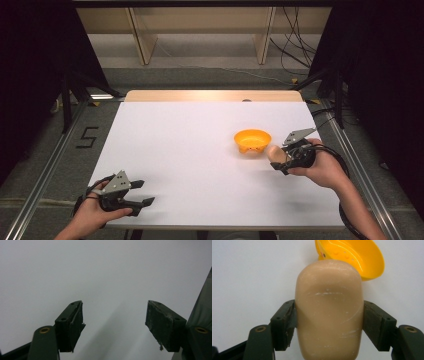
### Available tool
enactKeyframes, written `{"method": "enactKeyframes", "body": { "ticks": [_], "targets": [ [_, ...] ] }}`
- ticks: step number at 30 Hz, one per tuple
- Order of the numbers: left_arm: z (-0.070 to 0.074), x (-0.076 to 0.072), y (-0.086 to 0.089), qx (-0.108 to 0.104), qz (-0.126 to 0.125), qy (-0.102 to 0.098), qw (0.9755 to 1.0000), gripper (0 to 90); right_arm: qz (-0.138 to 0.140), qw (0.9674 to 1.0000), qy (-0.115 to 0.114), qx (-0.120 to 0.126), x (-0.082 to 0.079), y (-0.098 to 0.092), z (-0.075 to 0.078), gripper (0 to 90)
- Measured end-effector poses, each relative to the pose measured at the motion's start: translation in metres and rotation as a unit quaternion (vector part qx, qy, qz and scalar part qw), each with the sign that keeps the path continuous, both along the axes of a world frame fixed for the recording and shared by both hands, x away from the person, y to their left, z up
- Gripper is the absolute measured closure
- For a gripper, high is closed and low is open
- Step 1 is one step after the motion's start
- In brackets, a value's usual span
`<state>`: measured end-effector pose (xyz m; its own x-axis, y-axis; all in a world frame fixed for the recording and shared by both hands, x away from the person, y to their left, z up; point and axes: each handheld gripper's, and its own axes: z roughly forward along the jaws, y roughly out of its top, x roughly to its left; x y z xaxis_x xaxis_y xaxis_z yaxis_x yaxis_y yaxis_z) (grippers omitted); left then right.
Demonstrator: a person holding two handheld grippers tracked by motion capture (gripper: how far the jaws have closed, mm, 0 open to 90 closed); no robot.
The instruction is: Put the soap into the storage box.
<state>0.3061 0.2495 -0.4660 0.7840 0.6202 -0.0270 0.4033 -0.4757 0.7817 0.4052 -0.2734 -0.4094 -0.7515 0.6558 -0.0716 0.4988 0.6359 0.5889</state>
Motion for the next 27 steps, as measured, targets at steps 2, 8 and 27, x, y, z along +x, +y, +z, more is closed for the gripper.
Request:
{"method": "enactKeyframes", "body": {
  "ticks": [2,8,27],
  "targets": [
    [0.0,0.0,0.0,0.0,0.001,0.0,1.0,30.0,0.017,0.9999,-0.002,0.0,0.002,-0.001,0.001,33.3],
    [-0.001,0.0,-0.002,-0.009,0.005,0.001,0.9999,30.0,0.007,0.9999,-0.001,0.008,0.005,0.001,0.001,33.3],
    [-0.001,0.0,-0.002,-0.011,0.0,-0.005,0.9999,29.9,0.003,0.9999,-0.009,0.01,0.018,0.005,0.007,33.3]
  ]
}}
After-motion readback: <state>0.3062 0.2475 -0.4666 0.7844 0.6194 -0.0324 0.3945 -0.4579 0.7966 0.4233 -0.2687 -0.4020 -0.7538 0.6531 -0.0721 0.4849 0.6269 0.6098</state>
